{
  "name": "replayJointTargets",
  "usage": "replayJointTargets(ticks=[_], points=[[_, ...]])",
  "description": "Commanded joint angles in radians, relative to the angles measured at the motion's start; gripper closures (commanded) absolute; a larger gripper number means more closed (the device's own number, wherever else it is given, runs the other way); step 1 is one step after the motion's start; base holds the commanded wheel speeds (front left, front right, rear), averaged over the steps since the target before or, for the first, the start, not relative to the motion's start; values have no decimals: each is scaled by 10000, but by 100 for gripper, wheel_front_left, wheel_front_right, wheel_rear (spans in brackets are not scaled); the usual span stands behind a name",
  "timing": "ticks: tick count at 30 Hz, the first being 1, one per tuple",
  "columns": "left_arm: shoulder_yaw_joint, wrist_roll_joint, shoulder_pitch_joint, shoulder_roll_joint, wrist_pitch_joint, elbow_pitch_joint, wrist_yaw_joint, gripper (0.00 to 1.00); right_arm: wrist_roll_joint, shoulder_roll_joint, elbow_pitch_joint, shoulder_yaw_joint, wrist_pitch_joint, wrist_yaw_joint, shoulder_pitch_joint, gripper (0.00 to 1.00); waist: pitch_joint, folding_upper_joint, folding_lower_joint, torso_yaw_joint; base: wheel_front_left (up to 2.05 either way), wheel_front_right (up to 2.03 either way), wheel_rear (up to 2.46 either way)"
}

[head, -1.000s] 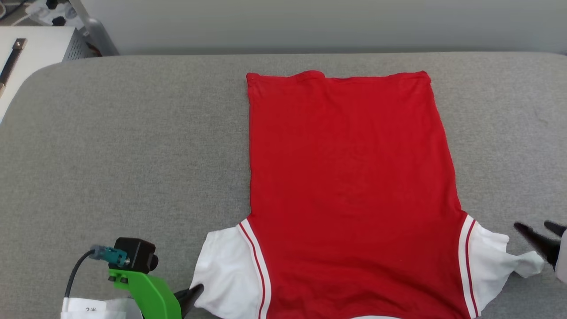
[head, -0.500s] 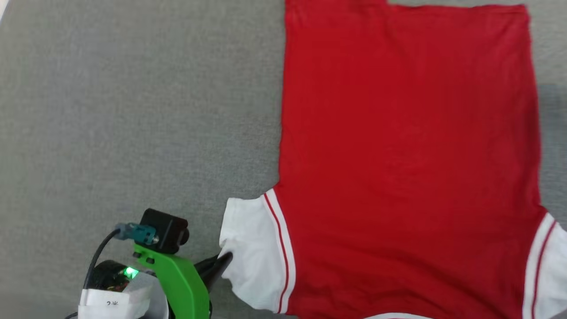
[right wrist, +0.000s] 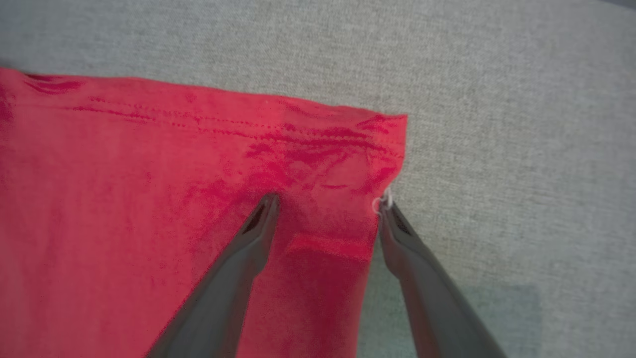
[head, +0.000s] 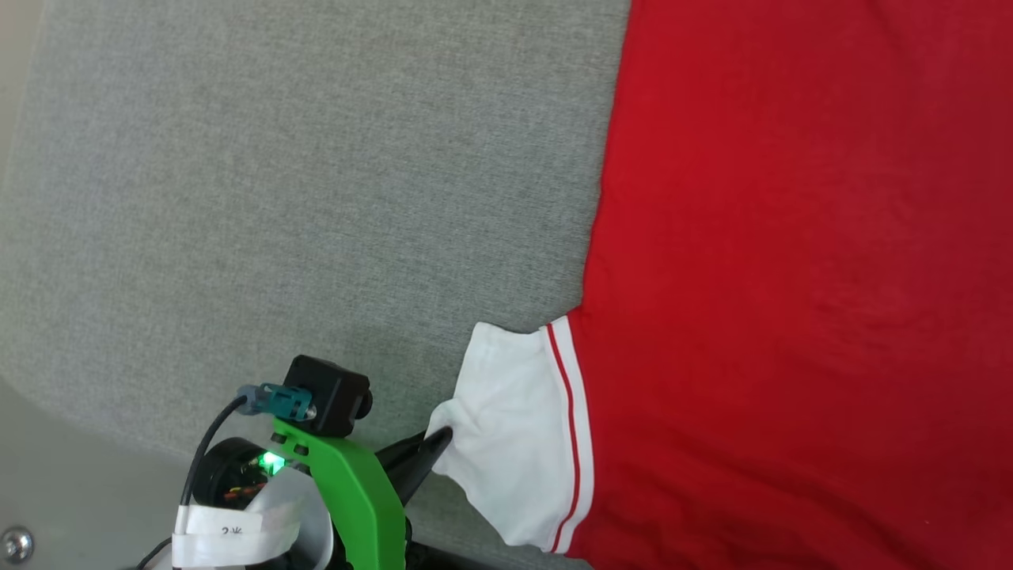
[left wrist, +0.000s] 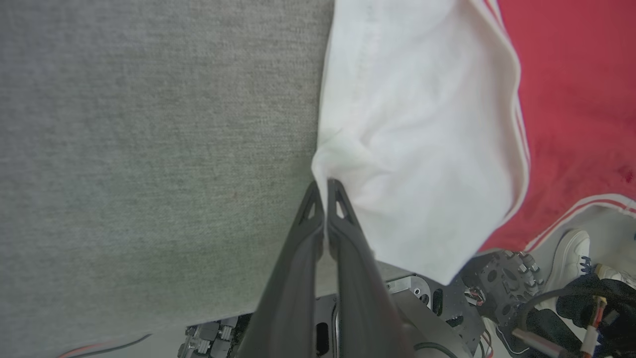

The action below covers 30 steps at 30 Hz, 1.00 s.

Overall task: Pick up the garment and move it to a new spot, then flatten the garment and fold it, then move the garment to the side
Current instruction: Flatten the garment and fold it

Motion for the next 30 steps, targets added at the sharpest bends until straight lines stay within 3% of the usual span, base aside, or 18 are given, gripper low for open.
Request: replayJointTargets(ticks=[1, 5, 6, 7, 8, 18, 30], points=[[-32, 81, -219, -81, -83, 92, -81, 100, -101, -36, 132, 106, 29, -7, -140, 0, 382, -1, -1, 393, 0, 0, 0], [-68, 71, -281, -150, -194, 304, -159, 100, -73, -64, 341, 366, 59, -7, -12, 0, 385, -1, -1, 433, 0, 0, 0], [-70, 70, -292, -157, -213, 344, -170, 100, -60, -86, 389, 419, 98, -7, 38, 28, 379, -1, -1, 436, 0, 0, 0], [-73, 68, -306, -162, -229, 387, -183, 100, -41, -116, 432, 470, 127, -7, 95, 84, 371, -1, -1, 437, 0, 0, 0], [-71, 66, -316, -168, -241, 416, -187, 100, -25, -131, 457, 498, 143, -7, 142, 100, 360, -1, -1, 433, 0, 0, 0], [54, 100, -379, -84, -410, 616, -197, 100, 199, -253, 641, 594, -270, -7, 854, 100, -244, -1, -1, 29, 0, 0, 0], [209, -96, -98, 96, -184, 849, 87, 100, 832, -43, 833, 546, -1366, -7, 3213, 100, -2252, -1, -1, -1143, 0, 0, 0]])
